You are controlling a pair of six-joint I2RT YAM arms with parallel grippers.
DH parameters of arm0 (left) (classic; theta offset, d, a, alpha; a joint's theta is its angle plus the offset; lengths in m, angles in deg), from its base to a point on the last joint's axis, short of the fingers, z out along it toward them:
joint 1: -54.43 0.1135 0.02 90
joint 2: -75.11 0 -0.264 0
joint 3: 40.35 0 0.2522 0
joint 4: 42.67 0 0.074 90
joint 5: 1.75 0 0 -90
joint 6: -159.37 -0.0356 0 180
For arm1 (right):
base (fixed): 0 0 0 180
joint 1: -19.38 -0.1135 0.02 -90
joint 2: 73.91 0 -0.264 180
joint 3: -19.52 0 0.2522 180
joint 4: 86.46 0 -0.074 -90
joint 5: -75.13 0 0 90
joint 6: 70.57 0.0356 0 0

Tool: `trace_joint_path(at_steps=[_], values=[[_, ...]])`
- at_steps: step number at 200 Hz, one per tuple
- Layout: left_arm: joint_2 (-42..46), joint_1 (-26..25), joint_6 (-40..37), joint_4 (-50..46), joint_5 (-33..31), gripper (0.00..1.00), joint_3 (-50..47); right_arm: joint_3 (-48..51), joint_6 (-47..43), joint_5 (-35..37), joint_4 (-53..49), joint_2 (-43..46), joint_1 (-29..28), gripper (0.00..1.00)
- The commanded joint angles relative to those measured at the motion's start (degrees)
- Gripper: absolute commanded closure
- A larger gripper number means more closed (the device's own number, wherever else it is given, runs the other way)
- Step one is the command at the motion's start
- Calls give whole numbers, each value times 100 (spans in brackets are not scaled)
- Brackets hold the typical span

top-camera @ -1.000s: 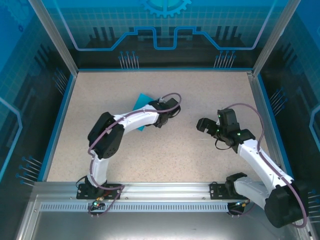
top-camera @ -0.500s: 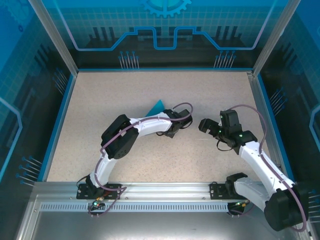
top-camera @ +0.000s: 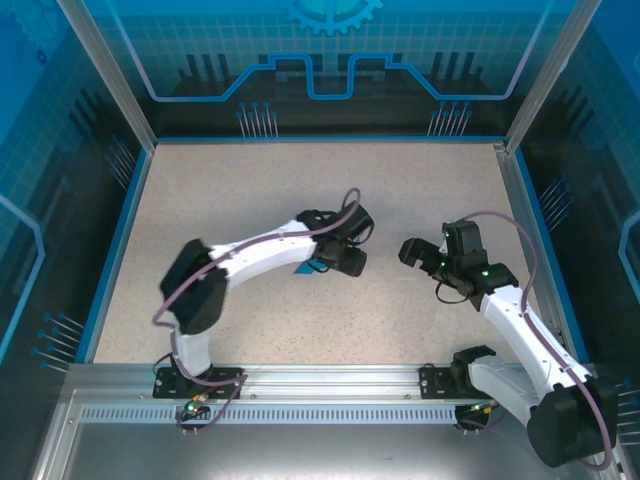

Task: Fold a paper plane with a square sheet of paper (pick it up from the middle)

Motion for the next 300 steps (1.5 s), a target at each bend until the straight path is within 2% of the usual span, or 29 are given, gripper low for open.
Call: trace_joint_path(at_steps=[1,32,54,78,96,123,158,221,273,300], values=[[737,464,259,754,1344,38,-544,-84,-157,-859,562,-132,64,2],[1441,1290,843,1392,1586,32,-1448,-495,-164,-766,766,-685,-462,3],[1859,1812,1073,1828,1413,17,-2193,-1040,-110,-468,903,-1486,-1178,3],[2328,2224,1250,2027,866,5,-2892,-2029,-81,-237,874,-2630,-1978,4],[2618,2607,1528,1980,574,2,-3291,-2805,10,-233,803,-3525,-2412,6],[2894,3163,1806,1895,633,2,-3777,-3996,56,-139,564,-4706,-2873,8],[3017,3484,1876,1735,764,2,-4010,-4716,382,-300,281,-5749,-2994,11],[2919,3658,1953,1967,1062,1,-4123,-4849,257,-550,82,-6453,-3042,12],[2707,3658,1881,2077,1436,2,-4053,-4533,-528,-763,-116,-6499,-3042,13],[2634,3658,1824,2138,1583,2,-4023,-4051,-1357,-795,-324,-6211,-2978,13]])
